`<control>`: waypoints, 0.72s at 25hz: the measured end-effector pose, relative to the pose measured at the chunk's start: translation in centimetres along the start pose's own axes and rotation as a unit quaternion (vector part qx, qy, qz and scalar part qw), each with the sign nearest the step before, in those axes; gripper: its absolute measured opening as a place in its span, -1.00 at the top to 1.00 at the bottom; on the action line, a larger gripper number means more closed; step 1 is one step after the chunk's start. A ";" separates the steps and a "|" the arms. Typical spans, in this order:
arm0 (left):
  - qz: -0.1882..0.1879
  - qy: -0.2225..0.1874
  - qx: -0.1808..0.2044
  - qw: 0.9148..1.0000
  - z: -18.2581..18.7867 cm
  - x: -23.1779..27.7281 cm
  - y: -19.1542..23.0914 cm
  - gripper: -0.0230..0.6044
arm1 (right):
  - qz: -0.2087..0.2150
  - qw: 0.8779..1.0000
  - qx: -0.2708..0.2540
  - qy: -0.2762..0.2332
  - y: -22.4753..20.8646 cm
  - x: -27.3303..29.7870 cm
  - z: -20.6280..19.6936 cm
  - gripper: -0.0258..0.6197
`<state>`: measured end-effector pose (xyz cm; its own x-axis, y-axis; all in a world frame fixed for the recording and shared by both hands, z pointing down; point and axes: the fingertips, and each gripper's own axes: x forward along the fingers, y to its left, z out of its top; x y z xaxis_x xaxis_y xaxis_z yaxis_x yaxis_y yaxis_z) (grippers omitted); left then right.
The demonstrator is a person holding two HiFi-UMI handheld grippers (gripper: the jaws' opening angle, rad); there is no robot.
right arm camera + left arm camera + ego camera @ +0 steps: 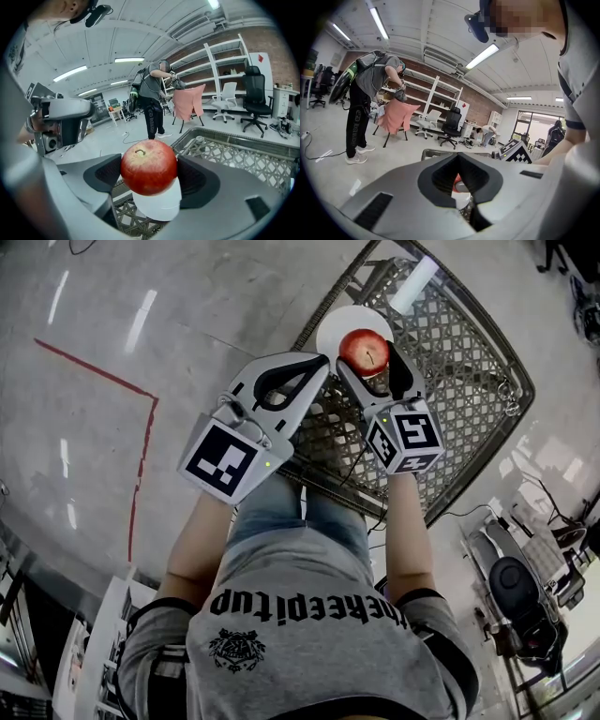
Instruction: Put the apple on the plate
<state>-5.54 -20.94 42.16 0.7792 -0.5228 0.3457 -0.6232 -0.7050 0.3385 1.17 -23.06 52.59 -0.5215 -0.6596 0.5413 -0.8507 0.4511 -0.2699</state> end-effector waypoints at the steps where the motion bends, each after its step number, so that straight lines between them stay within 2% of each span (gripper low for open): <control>1: 0.000 0.001 -0.002 1.000 -0.2 0.0 0.1 0.89 | 0.000 1.000 0.000 0.002 0.0 0.2 -0.2 -0.28; 18: 0.008 0.012 -0.017 1.000 -2.3 0.7 1.6 0.89 | -0.008 0.999 -0.003 0.039 -1.7 2.7 -3.5 -0.28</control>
<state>-6.12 -21.34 44.91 0.7670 -0.5225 0.3724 -0.6385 -0.6794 0.3617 1.43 -23.44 57.29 -0.5009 -0.6176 0.6064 -0.8582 0.4450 -0.2558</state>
